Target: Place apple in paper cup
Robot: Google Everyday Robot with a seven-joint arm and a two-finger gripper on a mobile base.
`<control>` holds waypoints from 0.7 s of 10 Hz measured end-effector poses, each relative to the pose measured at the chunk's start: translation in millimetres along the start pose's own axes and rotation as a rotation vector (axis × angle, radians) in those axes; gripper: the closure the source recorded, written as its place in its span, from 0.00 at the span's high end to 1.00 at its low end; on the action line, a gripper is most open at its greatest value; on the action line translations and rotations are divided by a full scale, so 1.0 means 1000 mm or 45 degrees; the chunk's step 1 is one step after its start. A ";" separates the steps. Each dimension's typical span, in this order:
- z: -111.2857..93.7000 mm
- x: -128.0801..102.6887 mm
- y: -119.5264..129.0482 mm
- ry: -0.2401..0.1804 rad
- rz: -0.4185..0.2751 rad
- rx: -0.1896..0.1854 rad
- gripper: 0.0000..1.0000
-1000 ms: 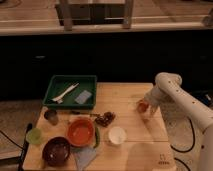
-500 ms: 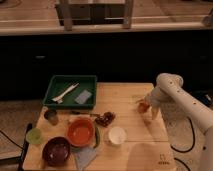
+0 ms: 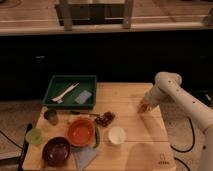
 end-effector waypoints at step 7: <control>-0.003 0.024 -0.002 0.008 0.037 0.008 0.80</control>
